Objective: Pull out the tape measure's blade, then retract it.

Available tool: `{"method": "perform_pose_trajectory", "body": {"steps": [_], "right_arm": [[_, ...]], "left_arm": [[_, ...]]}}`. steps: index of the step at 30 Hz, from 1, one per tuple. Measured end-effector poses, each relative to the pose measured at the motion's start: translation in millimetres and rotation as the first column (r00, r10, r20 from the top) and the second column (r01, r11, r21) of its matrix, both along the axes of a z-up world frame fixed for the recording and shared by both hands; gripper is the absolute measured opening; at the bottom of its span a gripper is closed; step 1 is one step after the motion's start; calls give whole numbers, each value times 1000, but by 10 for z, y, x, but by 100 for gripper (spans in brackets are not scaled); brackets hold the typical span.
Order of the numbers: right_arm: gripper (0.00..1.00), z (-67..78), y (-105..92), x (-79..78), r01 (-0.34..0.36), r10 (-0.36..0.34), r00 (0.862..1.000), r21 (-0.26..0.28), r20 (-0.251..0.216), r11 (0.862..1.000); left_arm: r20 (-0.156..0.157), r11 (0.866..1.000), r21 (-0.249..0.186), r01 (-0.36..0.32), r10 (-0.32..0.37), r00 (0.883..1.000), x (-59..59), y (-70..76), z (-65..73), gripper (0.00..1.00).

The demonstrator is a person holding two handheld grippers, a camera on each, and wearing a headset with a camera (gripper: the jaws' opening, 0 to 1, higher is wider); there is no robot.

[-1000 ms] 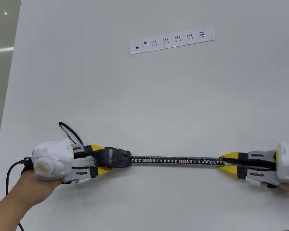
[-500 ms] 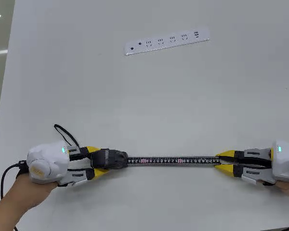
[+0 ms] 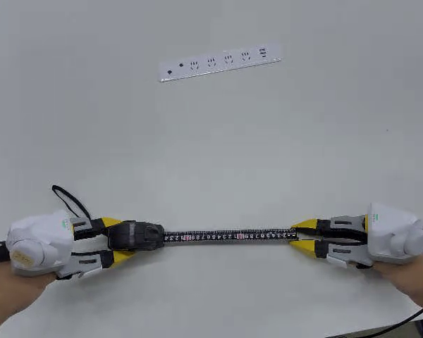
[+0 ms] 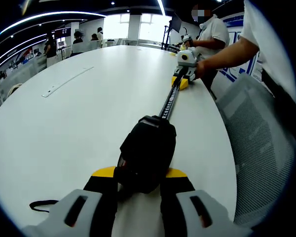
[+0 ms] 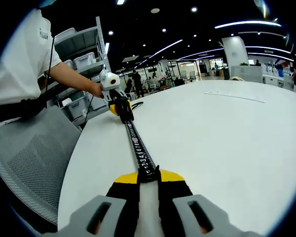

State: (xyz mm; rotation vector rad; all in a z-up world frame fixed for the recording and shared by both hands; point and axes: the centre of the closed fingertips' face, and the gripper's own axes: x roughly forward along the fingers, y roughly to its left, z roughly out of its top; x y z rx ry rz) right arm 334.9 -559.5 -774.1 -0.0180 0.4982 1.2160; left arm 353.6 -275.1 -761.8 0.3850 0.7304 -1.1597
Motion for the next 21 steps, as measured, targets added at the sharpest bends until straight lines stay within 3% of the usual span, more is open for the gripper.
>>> {"method": "perform_pose_trajectory", "body": {"steps": [8,17,21], "right_arm": [[13,-19,-11,5,14,-14,1000,-3,-13,1000],[17,2,8,-24,27,-27,999,-10,-17,1000],[20,10,12,-36,27,-27,999,-7,-18,1000]], "left_arm": [[-10,1000,15,-5,5,1000,-1,-9,8,30],[0,1000,16,1,-1,1000,4,-13,6,31],[-10,1000,-1,-3,3,1000,1,-49,17,36]]}}
